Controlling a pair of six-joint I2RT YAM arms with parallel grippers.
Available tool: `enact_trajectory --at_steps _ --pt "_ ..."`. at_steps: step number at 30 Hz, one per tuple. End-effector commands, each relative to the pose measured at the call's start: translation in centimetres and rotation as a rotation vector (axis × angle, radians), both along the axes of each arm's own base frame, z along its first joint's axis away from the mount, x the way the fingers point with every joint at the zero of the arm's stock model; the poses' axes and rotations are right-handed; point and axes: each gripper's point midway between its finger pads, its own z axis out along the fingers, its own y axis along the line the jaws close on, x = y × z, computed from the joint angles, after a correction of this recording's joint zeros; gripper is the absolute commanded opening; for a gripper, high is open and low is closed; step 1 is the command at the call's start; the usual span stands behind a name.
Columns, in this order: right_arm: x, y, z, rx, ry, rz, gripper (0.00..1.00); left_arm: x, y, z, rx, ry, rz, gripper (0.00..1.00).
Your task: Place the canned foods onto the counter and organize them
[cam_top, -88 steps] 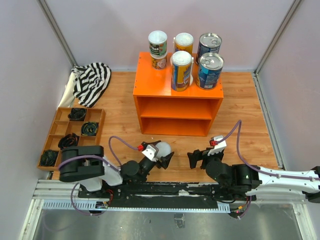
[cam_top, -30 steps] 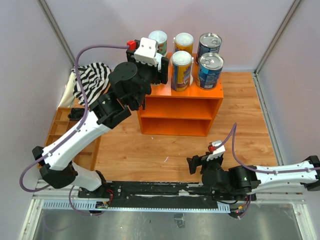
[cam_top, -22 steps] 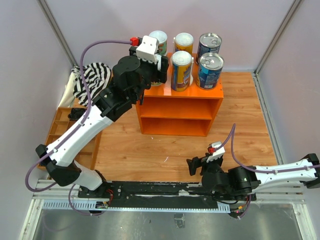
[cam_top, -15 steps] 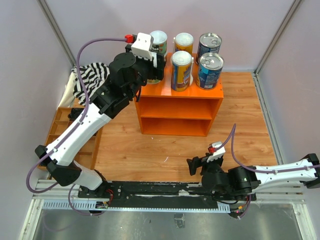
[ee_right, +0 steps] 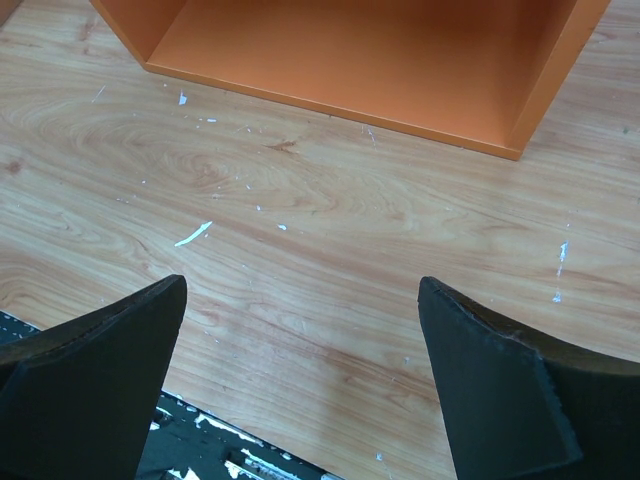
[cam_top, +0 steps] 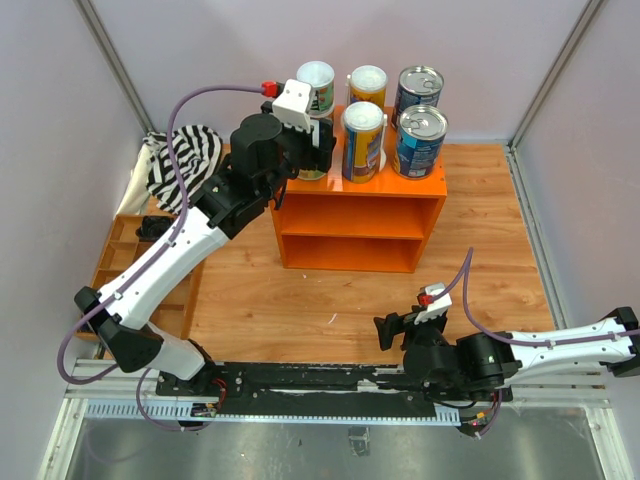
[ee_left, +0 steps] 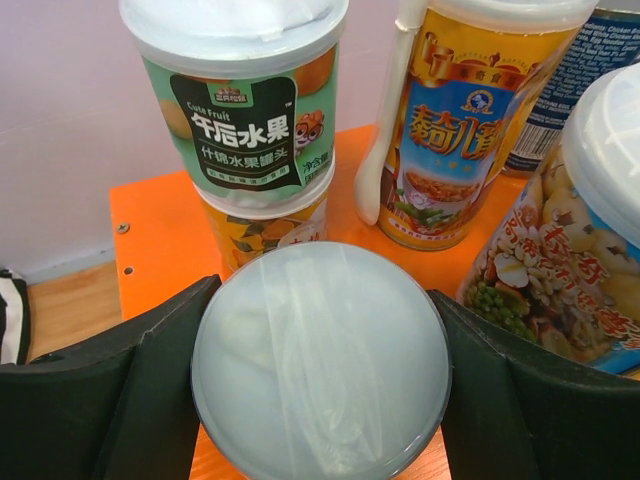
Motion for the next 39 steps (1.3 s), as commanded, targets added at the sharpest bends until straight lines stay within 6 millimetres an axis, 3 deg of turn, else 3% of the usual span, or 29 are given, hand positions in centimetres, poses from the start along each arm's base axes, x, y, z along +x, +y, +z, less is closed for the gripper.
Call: enact_trajectory --at_steps 1,10,12,16,20,30,39 --pt "0.2 -0.3 0.8 0.018 -0.023 -0.023 1.0 -0.3 0.8 4.5 -0.112 -0.117 -0.006 0.0" --pt "0.2 -0.4 0.7 0.019 -0.02 -0.024 1.0 -0.4 1.2 3.7 -0.122 -0.127 0.006 0.01" --pt "0.2 -0.4 0.7 0.02 -0.02 -0.023 1.0 -0.4 1.3 3.5 -0.119 -0.124 0.013 0.09" --pt "0.2 -0.3 0.7 0.018 -0.019 -0.023 1.0 -0.5 1.5 3.4 -0.115 -0.126 0.014 0.45" --pt "0.2 -0.3 0.7 0.018 -0.019 -0.024 1.0 -0.5 1.7 3.4 -0.11 -0.128 0.02 0.7" --pt "0.2 -0.2 0.7 0.013 -0.02 -0.023 1.0 -0.8 1.6 3.9 -0.118 -0.139 0.005 0.93" --pt "0.1 -0.2 0.7 0.012 -0.019 -0.021 1.0 -1.1 1.8 4.6 -0.131 -0.149 0.002 0.96"
